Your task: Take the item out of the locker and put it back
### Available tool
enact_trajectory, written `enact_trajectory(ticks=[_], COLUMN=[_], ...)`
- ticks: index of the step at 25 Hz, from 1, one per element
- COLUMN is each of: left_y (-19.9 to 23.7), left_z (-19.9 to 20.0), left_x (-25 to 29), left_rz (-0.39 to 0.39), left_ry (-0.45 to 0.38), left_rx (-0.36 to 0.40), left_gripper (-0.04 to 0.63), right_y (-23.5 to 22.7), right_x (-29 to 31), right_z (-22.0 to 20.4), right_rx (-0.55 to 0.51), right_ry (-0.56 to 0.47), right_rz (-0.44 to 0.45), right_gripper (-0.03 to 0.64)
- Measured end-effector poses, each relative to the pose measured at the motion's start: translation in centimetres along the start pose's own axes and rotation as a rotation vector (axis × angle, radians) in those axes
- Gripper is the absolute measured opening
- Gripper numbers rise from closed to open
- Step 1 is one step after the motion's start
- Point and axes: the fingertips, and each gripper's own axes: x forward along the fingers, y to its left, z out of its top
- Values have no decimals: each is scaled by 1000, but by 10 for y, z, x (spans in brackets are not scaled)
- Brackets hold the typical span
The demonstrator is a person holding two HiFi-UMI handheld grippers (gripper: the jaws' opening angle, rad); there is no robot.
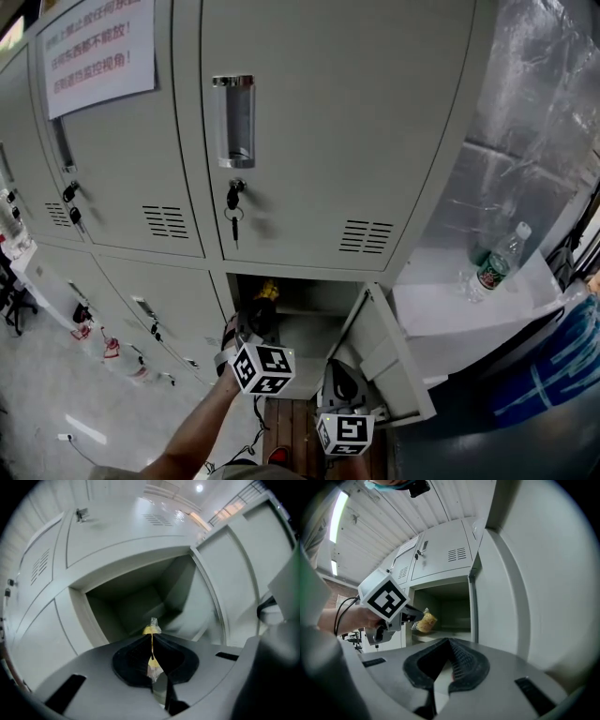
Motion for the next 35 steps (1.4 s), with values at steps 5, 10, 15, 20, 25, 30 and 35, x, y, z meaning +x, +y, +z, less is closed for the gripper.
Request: enact_trajectory(ticks=[5, 10, 15, 20, 25, 30, 35], left_y=[0, 0, -2, -9, -23, -40, -58], left_z=[14, 17, 16, 11, -2, -15, -32], left_x=[-26, -55, -90, -130, -167, -207, -242], left_rz=[-32, -61, -73, -73, -69, -64, -63], left_ry=[-66, -108, -152, -203, -207, -197, -174], left_rx=[-99, -223, -284, -310, -335, -349, -391], left_gripper=[29, 28, 27, 27, 26, 26, 26], right_y=[2, 6, 10, 17, 25, 34, 43], right_x=[-9, -20, -34, -52, -75, -103, -132], right_z=[6, 13, 19, 23, 27, 31, 28], right_rx=[-10, -19, -27, -33, -39, -39, -38], right_ry=[-8, -18, -30, -39, -54, -71, -73], right_rz=[-1, 8, 19, 43, 67, 91, 119], right_gripper=[17, 17, 17, 17, 17, 17, 17])
